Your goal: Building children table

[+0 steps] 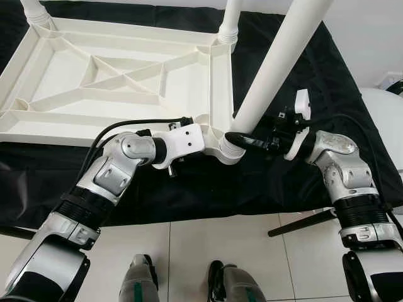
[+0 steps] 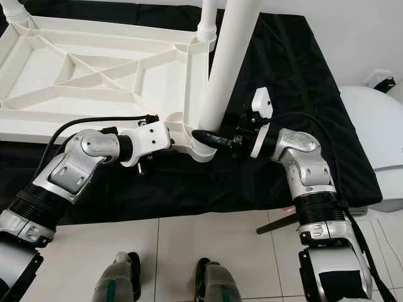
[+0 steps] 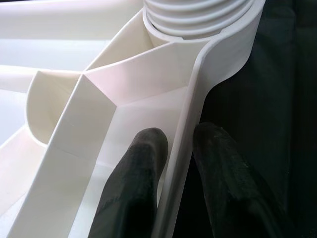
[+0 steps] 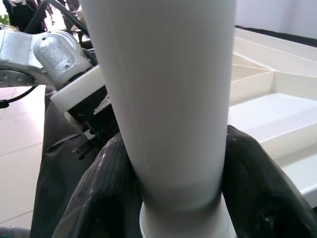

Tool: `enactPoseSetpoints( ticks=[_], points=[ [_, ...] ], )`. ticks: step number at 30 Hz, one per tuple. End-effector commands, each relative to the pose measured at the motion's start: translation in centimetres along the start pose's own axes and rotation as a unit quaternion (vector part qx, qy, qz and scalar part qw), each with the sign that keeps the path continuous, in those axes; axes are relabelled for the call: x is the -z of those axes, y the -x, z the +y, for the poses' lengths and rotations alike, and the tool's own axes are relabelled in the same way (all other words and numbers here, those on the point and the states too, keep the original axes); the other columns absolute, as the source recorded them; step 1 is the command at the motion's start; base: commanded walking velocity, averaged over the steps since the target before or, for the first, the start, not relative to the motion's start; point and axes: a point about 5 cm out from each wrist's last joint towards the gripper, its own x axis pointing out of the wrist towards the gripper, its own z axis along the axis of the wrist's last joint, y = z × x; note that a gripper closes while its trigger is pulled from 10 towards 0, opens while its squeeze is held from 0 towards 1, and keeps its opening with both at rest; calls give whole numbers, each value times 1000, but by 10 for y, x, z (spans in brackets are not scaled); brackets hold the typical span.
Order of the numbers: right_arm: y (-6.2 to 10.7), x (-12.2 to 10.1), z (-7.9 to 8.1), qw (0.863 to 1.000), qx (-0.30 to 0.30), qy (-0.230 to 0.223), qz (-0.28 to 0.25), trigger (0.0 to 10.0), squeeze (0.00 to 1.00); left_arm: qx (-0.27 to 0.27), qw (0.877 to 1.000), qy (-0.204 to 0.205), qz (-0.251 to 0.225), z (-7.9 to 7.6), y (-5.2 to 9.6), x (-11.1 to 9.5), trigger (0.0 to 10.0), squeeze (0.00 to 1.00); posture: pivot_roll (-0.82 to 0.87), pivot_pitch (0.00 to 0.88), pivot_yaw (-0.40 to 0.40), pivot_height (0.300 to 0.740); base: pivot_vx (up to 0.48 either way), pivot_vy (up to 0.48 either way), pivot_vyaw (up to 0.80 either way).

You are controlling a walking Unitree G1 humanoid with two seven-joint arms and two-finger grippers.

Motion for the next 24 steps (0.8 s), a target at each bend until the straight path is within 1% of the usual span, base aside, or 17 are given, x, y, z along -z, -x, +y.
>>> enactPoseSetpoints(
  ticks=[1,2,3,15,22,23,24],
  points=[
    [0,1,0,1000,-6,-6,0,2980,0,-6,1000,-8,13,-1,2,4,10000,0,99,206,-23,740,0,0,0],
    [0,1,0,1000,-6,-6,0,2980,0,-6,1000,-8,13,-1,2,4,10000,0,99,206,-23,740,0,0,0],
    [-1,2,0,1000,-8,-6,-1,0,0,-5,1000,-9,13,-2,2,4,10000,0,102,205,-24,740,0,0,0],
    [-2,4,3,1000,-14,-11,-6,0,0,-5,1000,-6,13,-2,3,4,10000,0,98,213,-26,740,0,0,0],
    [-1,7,5,1000,-7,-15,-7,0,0,-7,1000,-4,12,-1,2,3,10000,0,97,217,-28,740,0,0,0],
    [-2,9,6,1000,-3,-17,-6,4078,0,-7,1000,-4,12,-1,3,3,10000,0,97,219,-29,740,0,0,0],
    [-2,10,7,1000,1,-18,-5,4863,0,-8,1000,-4,12,-1,3,3,10000,0,95,222,-28,740,0,0,0]
  ],
)
